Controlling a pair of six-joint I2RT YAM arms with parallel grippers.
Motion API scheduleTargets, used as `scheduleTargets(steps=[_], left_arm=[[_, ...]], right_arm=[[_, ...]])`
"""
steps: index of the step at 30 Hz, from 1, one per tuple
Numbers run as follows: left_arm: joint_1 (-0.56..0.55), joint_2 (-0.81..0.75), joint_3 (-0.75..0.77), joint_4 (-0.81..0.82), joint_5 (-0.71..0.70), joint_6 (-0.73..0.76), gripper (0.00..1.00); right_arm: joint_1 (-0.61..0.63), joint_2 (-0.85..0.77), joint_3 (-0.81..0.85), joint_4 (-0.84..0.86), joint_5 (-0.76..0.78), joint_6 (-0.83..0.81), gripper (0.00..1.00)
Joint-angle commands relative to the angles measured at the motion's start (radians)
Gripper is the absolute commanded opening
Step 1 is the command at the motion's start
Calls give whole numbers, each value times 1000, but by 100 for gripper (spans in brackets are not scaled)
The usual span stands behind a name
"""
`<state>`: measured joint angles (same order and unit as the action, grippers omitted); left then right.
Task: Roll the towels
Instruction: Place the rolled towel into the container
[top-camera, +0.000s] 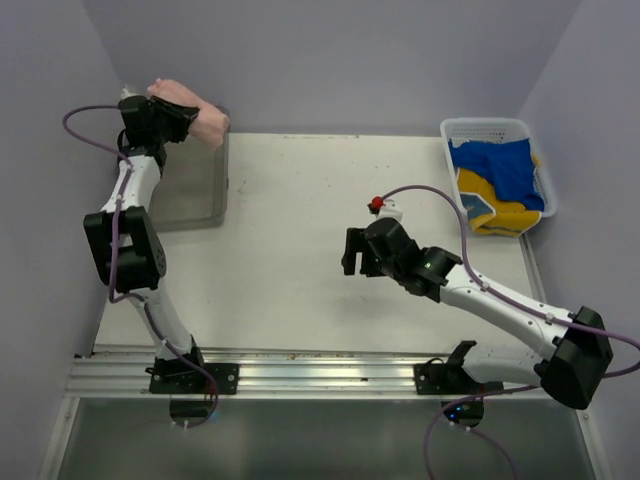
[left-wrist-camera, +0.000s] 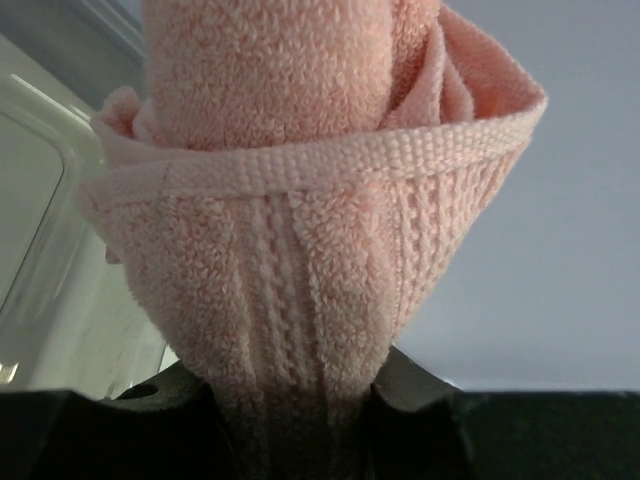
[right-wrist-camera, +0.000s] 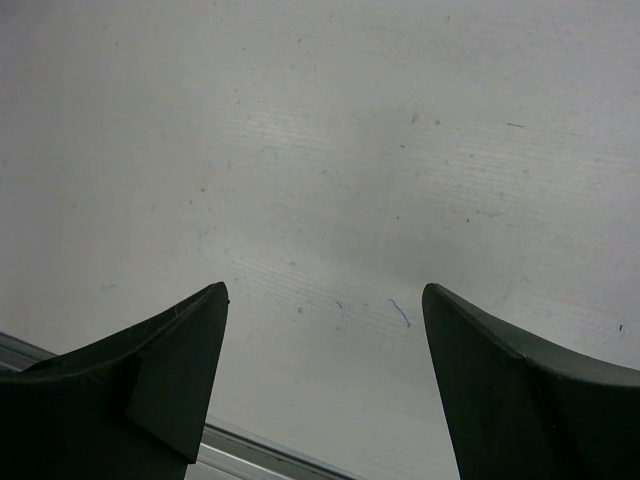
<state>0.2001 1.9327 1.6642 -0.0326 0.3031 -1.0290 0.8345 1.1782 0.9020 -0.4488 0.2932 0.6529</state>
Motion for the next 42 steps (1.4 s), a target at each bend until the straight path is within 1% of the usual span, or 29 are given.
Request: scheduleTargets(steps=[1, 3, 6, 7, 8, 9, 11, 14, 21, 22, 23, 28, 31, 36, 37, 38, 39, 41, 42], left_arm=[[19, 125, 14, 335, -21, -124, 0], [25, 205, 20, 414, -18, -181, 0], [42, 284, 26, 509, -18, -264, 0], [44, 334, 43, 513, -10, -270, 0], [50, 360, 101, 508, -1, -260, 0], [50, 414, 139, 482, 8, -247, 0], [53, 459, 234, 439, 8, -232, 0], [61, 520, 276, 451, -12, -255, 0], [76, 685, 387, 502, -4, -313, 0], [76, 704, 437, 499, 1, -313, 0], [75, 719, 453, 496, 2, -321, 0], [74, 759, 445, 540, -36, -356, 0], [76, 790, 491, 510, -41, -359, 0], [74, 821, 503, 461, -51, -370, 0], [74, 821, 506, 451, -59, -370, 2], [74, 825, 509, 444, -58, -370, 6], [74, 831, 513, 422, -61, -370, 17], [75, 841, 531, 412, -55, -373, 31], [74, 853, 542, 395, -47, -373, 43]], right_arm=[[-2, 21, 52, 10, -12, 27, 82], [-2, 49, 70, -4, -8, 30, 82], [-2, 72, 89, -37, -2, 31, 82], [-3, 81, 94, -39, 0, 33, 82], [-2, 86, 95, -37, -2, 34, 82], [-3, 95, 97, -34, -5, 33, 82], [-2, 130, 109, -25, -19, 34, 82], [-2, 184, 135, -24, -37, 28, 81], [-2, 279, 216, -44, -55, -16, 81], [-2, 284, 221, -41, -55, -19, 81], [-2, 290, 222, -39, -61, -22, 81], [-2, 311, 232, -42, -71, -16, 80], [-2, 311, 238, -47, -65, -15, 80], [-2, 328, 261, -50, -62, -18, 80], [-2, 334, 264, -50, -65, -21, 80], [-2, 342, 268, -51, -66, -22, 80], [-2, 348, 279, -54, -68, -22, 80], [-2, 354, 282, -54, -71, -22, 79], [-2, 356, 284, -56, -71, -22, 79]])
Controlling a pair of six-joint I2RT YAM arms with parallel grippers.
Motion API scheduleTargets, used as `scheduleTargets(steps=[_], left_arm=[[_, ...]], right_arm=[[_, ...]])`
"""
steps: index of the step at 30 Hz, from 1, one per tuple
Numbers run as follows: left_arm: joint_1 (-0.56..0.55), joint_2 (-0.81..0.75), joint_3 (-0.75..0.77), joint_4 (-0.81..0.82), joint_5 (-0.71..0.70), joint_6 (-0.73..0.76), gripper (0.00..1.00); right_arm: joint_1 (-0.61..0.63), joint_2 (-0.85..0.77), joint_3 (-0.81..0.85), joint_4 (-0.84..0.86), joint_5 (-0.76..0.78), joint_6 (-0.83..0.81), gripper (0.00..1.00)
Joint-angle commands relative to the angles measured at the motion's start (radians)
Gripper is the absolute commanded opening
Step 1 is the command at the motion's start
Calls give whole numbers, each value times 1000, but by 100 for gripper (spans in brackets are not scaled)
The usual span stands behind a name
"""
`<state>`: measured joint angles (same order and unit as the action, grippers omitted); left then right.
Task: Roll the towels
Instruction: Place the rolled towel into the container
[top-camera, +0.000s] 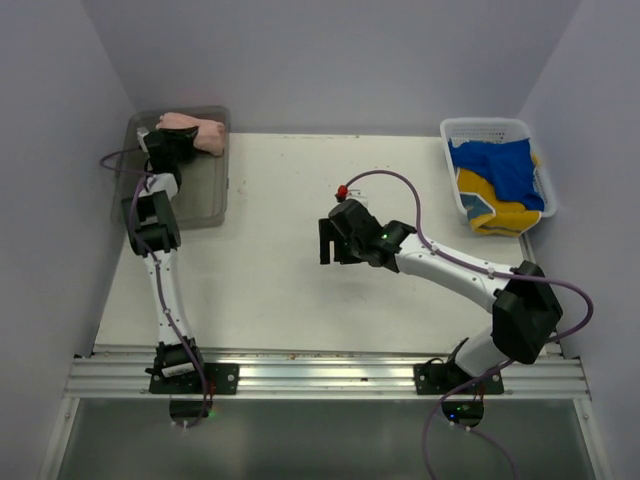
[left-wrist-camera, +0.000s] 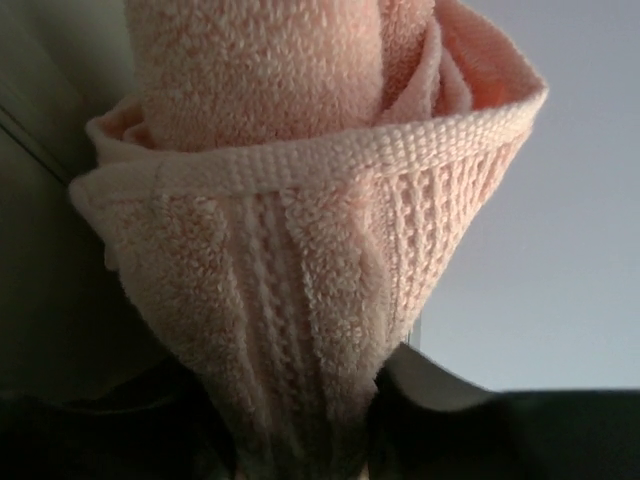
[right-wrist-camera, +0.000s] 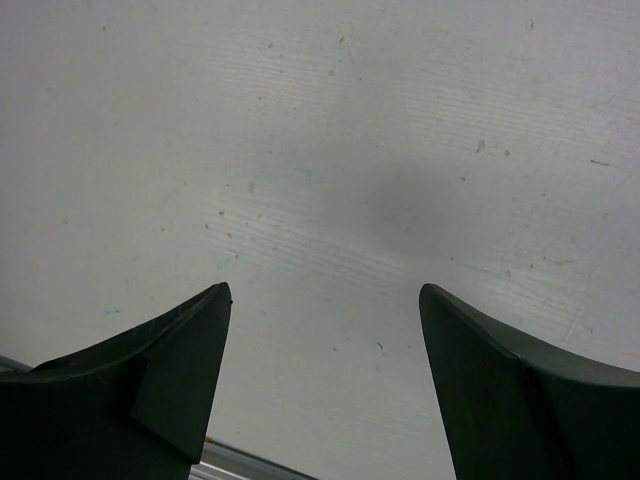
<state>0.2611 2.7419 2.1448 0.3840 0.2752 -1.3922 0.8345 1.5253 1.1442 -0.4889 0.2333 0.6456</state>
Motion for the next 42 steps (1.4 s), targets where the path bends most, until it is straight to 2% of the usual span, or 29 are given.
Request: scheduleTargets(steps=[1, 3, 5, 6, 9, 12, 15, 27, 30, 42], left_arm=[[12, 50, 76, -34, -15, -10, 49], [13, 52, 73, -42, -7, -10, 62], [12, 48, 64, -43, -4, -2, 66], [12, 39, 56, -43, 4, 1, 71], [12, 1, 6, -2, 48, -2, 77], [12, -66, -92, 7, 39, 2, 87], [12, -113, -128, -10, 36, 5, 99], [13, -255, -289, -23, 71, -4, 100], [12, -284, -335, 36, 100, -22, 99], [13, -352, -339, -25, 94, 76, 100]], right_arm=[[-2, 9, 43, -17, -14, -15, 79], [-2, 9, 46, -19, -11, -15, 79], [-2, 7, 48, -20, -9, -15, 79], [-2, 7, 48, -20, -8, -15, 79], [-2, 7, 49, -19, -6, -14, 79], [0, 3, 58, -28, -3, -21, 79], [3, -11, 55, -27, 6, -23, 79], [34, -100, -9, -8, 27, -6, 78], [51, -138, -35, 16, 52, -1, 77], [87, -165, -55, 7, 81, 8, 78]])
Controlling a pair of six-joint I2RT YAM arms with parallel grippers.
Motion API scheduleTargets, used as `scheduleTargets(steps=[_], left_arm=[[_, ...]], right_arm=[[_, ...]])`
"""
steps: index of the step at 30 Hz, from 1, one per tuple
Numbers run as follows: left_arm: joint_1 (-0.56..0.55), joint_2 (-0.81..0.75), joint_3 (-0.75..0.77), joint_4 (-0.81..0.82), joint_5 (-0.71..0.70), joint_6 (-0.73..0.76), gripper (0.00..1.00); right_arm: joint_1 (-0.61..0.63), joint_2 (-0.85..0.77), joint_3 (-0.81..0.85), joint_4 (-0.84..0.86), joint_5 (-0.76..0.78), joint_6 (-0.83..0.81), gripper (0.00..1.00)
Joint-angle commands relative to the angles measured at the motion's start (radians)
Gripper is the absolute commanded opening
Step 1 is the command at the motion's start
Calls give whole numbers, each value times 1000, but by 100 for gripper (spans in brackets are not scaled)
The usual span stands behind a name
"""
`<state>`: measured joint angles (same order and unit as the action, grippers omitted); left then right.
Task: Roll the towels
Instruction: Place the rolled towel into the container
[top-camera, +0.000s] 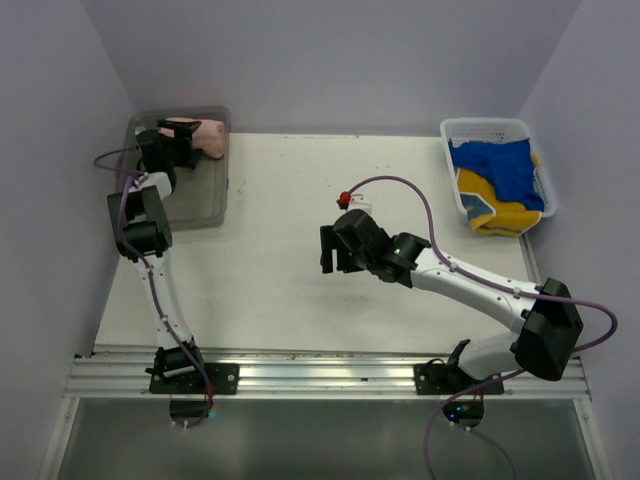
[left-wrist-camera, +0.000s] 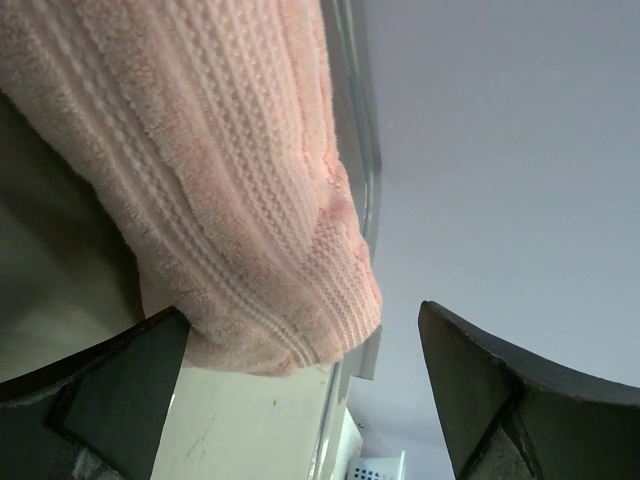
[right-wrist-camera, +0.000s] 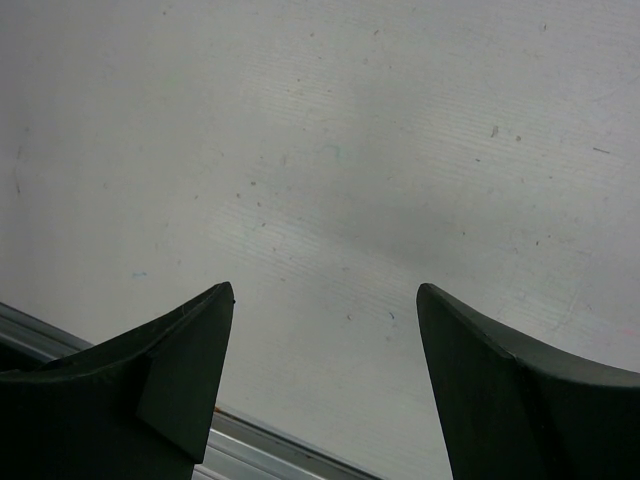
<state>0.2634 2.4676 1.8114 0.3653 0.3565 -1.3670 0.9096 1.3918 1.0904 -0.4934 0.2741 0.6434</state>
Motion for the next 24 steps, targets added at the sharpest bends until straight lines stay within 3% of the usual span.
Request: scheduleTargets(steps=[1, 10, 24], left_arm=[[10, -84, -12, -6, 15, 54, 100], [10, -38, 17, -29, 24, 80, 97], [2, 205, 368, -85, 25, 63, 95]], right_arm=[[11, -34, -4, 12, 42, 10, 78], [15, -22, 2, 10, 42, 1, 78], [17, 52, 55, -7, 31, -17, 78]])
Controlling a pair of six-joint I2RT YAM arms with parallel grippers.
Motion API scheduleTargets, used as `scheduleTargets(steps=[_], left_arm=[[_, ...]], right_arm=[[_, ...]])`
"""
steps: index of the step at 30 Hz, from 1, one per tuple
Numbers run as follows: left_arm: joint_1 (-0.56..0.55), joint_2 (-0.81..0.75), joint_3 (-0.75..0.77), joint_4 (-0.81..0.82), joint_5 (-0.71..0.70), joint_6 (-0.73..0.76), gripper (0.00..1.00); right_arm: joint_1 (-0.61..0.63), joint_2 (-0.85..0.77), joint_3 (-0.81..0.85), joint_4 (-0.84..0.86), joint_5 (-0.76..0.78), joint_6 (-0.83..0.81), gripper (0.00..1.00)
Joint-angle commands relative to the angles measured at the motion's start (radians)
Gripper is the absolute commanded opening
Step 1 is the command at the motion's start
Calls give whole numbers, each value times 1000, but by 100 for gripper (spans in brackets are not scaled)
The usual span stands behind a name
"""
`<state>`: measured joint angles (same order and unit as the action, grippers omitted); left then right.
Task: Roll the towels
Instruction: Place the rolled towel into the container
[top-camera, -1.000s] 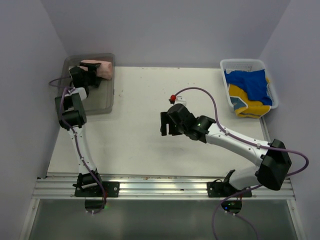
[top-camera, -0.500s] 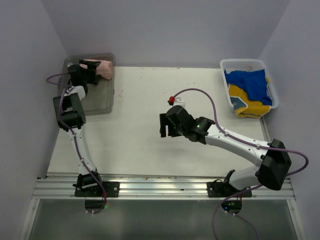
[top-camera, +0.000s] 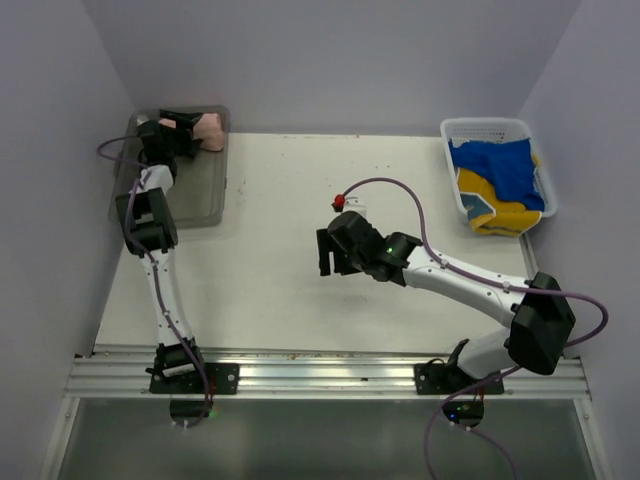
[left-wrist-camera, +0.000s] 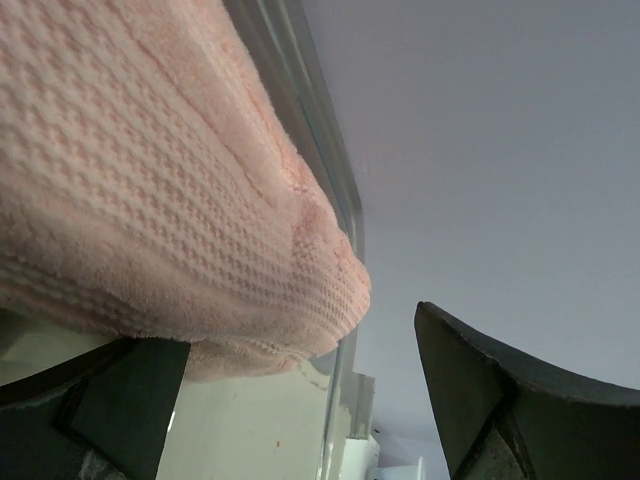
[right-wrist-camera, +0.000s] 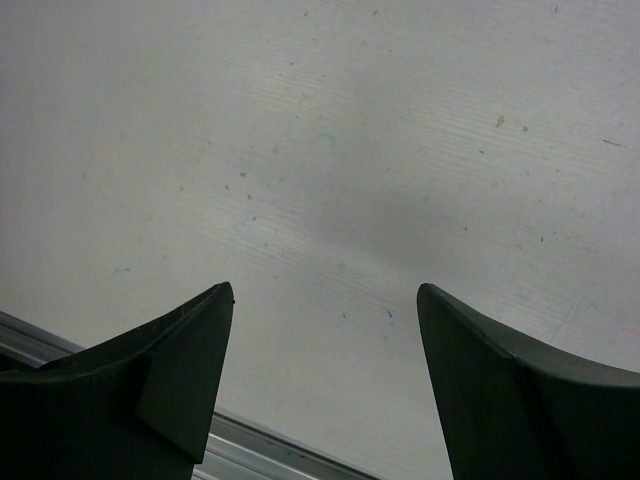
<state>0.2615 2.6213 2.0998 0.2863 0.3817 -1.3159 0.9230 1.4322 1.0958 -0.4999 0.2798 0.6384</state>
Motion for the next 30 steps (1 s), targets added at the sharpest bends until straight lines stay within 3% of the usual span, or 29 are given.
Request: scheduleTargets(steps=[1, 6, 19, 30], left_arm=[[2, 66, 88, -4, 0, 12, 95], [2, 57, 74, 2, 19, 26, 95], [4, -158, -175, 25, 22, 129, 99], [1, -271, -227, -15, 46, 218, 99]], right_arm=[[5, 14, 53, 0, 25, -14, 78], [8, 19, 53, -3, 25, -8, 78], [40, 4, 47, 4, 45, -2, 78], [85, -35, 36, -3, 85, 9, 78]])
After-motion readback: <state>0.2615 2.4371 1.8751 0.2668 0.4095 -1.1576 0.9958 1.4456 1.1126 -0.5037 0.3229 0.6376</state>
